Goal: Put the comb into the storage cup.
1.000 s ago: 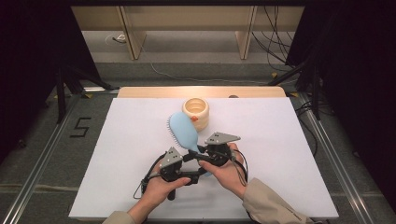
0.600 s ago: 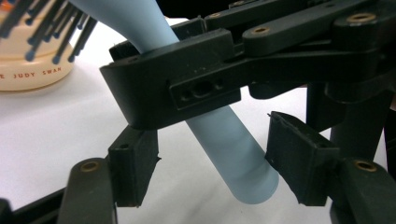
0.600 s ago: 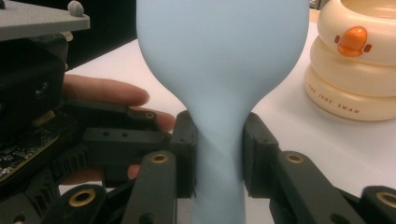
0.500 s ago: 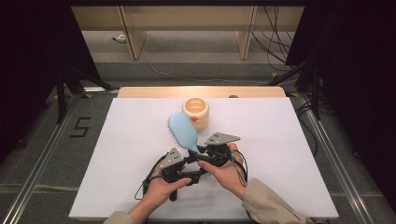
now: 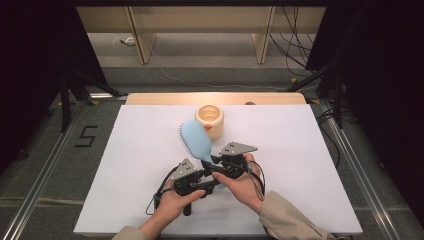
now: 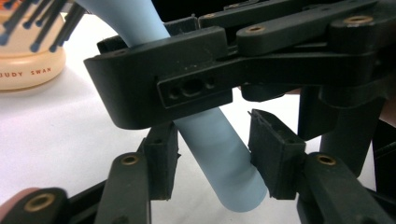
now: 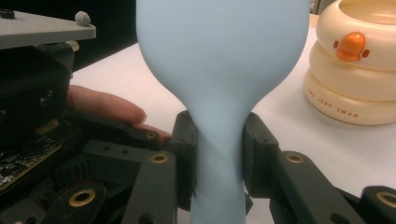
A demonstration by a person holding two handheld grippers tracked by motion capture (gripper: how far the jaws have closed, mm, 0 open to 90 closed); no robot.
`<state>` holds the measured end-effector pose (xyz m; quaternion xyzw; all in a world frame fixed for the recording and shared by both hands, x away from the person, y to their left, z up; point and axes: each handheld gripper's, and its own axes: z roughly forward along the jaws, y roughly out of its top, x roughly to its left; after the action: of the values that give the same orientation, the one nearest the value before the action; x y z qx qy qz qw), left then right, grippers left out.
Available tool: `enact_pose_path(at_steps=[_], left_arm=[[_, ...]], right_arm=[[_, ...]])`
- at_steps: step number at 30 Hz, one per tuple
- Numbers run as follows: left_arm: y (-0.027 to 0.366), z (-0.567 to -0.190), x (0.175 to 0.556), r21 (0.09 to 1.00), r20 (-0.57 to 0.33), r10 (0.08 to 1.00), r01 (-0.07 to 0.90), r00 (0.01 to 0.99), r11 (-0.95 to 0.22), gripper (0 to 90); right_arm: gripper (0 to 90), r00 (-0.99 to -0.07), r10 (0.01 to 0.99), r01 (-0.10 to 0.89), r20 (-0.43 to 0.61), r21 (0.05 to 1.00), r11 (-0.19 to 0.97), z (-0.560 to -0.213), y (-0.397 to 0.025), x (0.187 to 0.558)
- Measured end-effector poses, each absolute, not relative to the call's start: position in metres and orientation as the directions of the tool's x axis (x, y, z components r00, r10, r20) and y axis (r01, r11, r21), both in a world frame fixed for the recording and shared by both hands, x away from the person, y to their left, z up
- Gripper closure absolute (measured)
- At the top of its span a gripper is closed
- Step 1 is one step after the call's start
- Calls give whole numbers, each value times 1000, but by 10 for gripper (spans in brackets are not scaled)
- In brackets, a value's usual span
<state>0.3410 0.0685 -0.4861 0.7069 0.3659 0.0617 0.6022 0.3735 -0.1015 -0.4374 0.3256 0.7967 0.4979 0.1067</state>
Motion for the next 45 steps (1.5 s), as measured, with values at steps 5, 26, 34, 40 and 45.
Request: enact_pose_path(at_steps=[5,26,34,40,45], left_arm=[[70,-487,342,889,-378,587,458,716,14,564],[80,-488,346,848,-482,567,519,668,110,673],[81,-488,346,836,-502,554,537,665,112,674],[82,-487,346,831,-511,546,543,664,117,675],[80,-488,345,825,-525,529,551,667,124,675]], right_arm=[[703,-766,625,407,150,866,292,-437,-102,373],[698,-777,614,384,141,878,284,-435,-100,372],[689,-781,607,381,143,880,284,-435,-100,373],[681,-781,607,382,144,880,282,-435,-100,373],[658,-781,608,380,143,881,282,-435,-100,373]])
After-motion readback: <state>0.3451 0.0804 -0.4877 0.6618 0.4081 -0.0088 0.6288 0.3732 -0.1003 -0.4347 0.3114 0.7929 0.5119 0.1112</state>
